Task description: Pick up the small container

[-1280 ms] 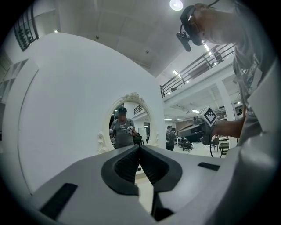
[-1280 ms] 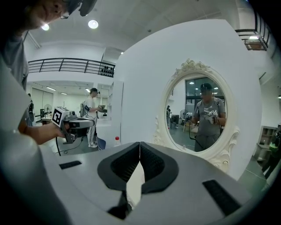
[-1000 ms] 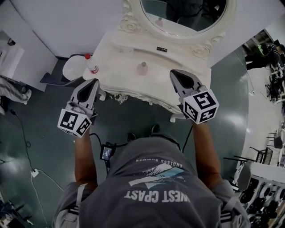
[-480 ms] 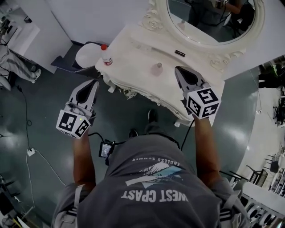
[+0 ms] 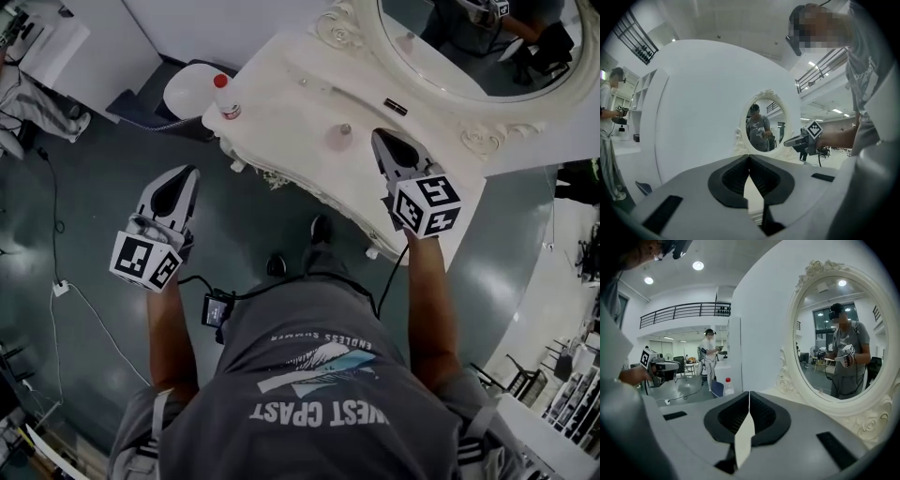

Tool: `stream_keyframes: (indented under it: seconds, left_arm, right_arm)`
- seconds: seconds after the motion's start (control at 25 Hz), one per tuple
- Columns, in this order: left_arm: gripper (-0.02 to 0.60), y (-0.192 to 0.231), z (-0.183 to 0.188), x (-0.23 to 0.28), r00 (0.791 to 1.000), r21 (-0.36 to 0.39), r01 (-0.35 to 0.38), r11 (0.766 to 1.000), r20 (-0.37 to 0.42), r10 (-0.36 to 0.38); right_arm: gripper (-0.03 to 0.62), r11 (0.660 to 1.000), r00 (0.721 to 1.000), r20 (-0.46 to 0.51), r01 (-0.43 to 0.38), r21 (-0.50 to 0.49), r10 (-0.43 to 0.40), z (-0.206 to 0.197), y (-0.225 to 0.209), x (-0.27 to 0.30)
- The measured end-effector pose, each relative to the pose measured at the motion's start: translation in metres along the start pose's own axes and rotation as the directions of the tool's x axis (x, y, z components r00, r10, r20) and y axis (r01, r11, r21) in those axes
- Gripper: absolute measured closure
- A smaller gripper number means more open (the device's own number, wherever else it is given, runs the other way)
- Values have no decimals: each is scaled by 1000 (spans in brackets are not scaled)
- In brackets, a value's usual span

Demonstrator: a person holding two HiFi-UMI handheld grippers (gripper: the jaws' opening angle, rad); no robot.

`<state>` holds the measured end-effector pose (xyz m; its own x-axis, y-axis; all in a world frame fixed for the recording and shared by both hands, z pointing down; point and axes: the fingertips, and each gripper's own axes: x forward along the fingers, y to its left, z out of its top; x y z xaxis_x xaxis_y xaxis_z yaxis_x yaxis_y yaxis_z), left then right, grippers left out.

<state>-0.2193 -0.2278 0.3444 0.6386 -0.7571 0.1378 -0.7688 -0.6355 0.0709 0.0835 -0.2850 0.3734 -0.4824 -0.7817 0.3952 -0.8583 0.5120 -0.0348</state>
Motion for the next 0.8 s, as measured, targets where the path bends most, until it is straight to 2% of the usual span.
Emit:
stream_keyframes:
  seconds: [0.44,0.8]
  left_arm:
    - [565,6,-26,13,996,-37,-61,997,-63,59]
    - [565,4,-48,16,990,-67,-98,993,-113,90]
  right_arm:
    - [566,999,998,-55,-35,31,37,-35,-35,43]
    - [563,996,990,-110,-79,38,83,-62,-44,75]
